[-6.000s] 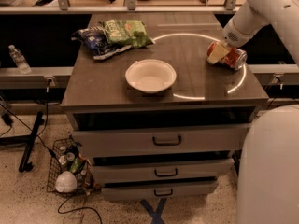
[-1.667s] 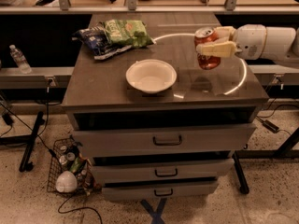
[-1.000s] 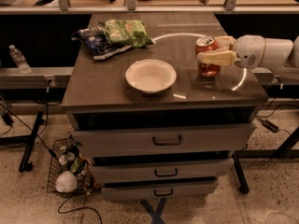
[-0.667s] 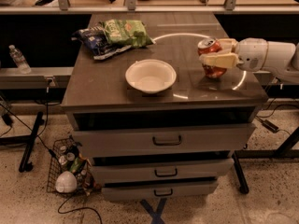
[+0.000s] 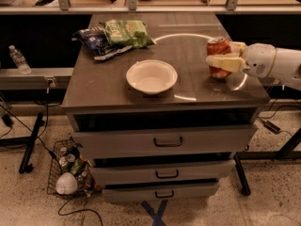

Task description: Place coke can upright

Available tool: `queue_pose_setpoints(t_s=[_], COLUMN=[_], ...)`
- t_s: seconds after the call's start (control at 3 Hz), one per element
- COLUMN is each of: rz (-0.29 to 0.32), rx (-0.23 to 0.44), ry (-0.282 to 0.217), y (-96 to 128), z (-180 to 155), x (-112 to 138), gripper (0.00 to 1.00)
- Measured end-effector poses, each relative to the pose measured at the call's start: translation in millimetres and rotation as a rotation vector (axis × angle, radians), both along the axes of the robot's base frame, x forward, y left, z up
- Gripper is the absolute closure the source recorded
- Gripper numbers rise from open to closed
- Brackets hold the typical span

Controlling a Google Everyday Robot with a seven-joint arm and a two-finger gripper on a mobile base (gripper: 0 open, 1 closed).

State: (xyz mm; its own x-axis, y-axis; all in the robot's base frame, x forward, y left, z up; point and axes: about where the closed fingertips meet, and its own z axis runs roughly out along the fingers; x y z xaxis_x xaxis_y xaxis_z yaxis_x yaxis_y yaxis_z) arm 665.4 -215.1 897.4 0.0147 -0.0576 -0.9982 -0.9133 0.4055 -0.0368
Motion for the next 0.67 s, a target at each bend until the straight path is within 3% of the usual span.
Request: queue_pose_setpoints(t_s=[0.33, 0.67], rz=[-0.038, -0.071], rx=[0.052, 0.091], ry=[-0.023, -0.039], y=[-8.7, -16.8], z=[7.6, 13.9], x=[1.9, 2.6], gripper=[0.46, 0.77])
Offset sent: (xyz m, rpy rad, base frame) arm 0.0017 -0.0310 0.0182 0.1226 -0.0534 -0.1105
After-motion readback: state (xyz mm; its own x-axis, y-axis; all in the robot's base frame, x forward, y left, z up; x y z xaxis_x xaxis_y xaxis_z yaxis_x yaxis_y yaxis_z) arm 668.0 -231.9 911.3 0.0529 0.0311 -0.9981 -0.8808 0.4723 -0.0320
